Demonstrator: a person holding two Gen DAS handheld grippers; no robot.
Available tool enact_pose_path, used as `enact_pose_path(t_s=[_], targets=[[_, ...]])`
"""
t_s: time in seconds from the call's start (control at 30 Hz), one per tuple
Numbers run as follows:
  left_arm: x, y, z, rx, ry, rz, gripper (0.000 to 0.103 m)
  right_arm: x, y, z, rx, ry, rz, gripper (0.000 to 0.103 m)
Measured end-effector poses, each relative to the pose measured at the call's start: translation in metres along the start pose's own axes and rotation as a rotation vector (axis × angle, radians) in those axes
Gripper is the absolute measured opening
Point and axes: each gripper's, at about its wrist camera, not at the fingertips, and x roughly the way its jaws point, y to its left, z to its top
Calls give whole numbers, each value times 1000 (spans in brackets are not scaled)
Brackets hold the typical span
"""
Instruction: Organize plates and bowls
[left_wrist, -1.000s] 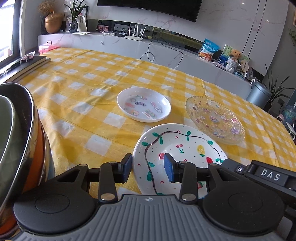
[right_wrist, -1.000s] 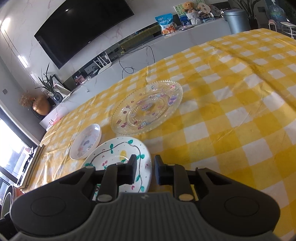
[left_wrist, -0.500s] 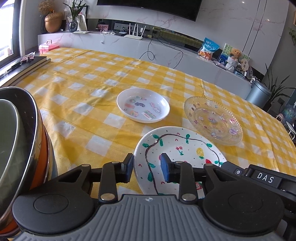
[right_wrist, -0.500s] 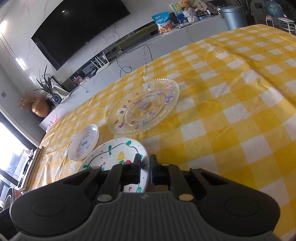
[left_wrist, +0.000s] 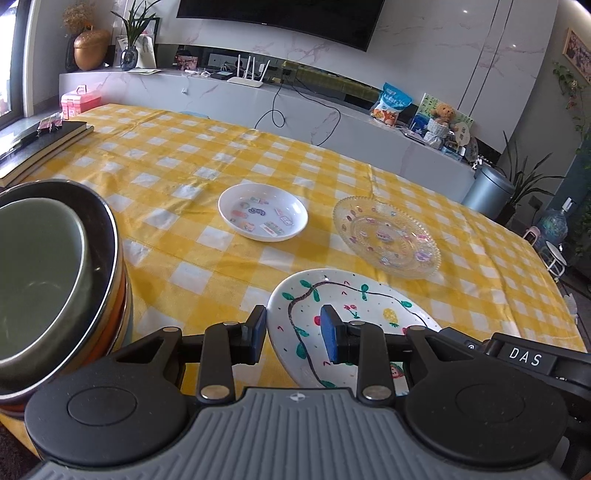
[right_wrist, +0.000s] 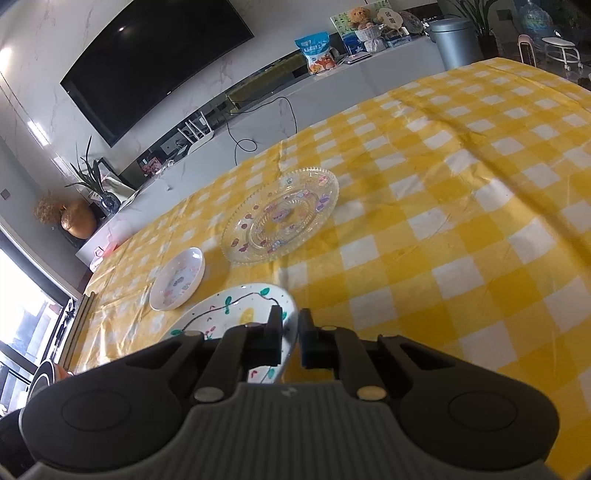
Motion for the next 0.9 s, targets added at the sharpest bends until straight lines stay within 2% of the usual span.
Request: enact_pose_path(t_s=[0.4, 0.9], targets=[[-24, 1, -27, 44, 45, -59, 35, -42, -8, -26, 9, -4, -45, 6], [-15, 13, -40, 75, 84, -79, 35, -41, -1, -51, -66, -10, -107, 7]])
